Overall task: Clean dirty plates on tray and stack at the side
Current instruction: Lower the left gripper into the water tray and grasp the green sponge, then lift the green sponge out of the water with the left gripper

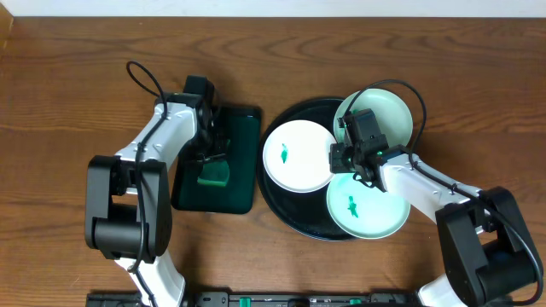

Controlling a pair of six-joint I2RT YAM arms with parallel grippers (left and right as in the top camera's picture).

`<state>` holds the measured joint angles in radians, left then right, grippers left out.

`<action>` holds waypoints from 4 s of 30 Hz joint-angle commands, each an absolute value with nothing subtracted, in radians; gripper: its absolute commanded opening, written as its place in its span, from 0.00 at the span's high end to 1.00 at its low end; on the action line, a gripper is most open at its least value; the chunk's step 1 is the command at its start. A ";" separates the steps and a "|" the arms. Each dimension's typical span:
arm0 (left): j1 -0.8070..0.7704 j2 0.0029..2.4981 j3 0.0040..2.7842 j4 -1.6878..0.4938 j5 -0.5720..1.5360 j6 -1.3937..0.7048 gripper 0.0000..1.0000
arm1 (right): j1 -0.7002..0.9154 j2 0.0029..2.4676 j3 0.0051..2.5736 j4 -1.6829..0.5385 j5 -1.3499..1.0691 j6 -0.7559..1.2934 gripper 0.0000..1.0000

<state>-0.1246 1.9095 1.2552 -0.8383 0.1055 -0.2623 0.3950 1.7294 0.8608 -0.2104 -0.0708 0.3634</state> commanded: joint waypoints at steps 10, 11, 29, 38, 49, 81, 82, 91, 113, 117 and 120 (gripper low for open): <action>-0.126 1.839 1.269 -0.840 0.093 -0.268 0.54 | 0.408 1.737 0.855 -0.209 -0.061 0.359 0.95; -0.126 1.829 1.269 -0.841 0.093 -0.268 0.54 | 0.408 1.737 0.855 -0.209 -0.061 0.359 0.95; -0.126 1.810 1.143 -0.738 0.093 -0.366 0.54 | 0.408 1.737 0.855 -0.210 -0.061 0.359 0.90; -0.126 1.810 1.126 -0.709 0.093 -0.364 0.55 | 0.408 1.737 0.855 -0.209 -0.061 0.359 0.90; -0.126 1.729 1.195 -0.781 0.059 -0.362 0.51 | 0.408 1.737 0.855 -0.208 -0.073 0.359 0.89; -0.176 1.747 1.065 -0.644 0.006 -0.387 0.57 | 0.408 1.737 0.855 -0.208 -0.073 0.359 0.86; -0.176 1.747 1.056 -0.631 0.006 -0.387 0.57 | 0.408 1.737 0.855 -0.208 -0.073 0.359 0.86; -0.176 1.747 1.005 -0.556 0.006 -0.387 0.57 | 0.408 1.737 0.855 -0.208 -0.073 0.359 0.87; -0.176 1.689 0.983 -0.540 0.007 -0.314 0.93 | 0.408 1.737 0.855 -0.205 -0.073 0.359 0.87; -0.176 1.562 0.984 -0.565 0.007 -0.302 0.93 | 0.408 1.737 0.855 -0.206 -0.073 0.359 0.89; -0.176 1.439 0.984 -0.582 0.007 -0.281 0.93 | 0.408 1.737 0.855 -0.209 -0.078 0.359 0.88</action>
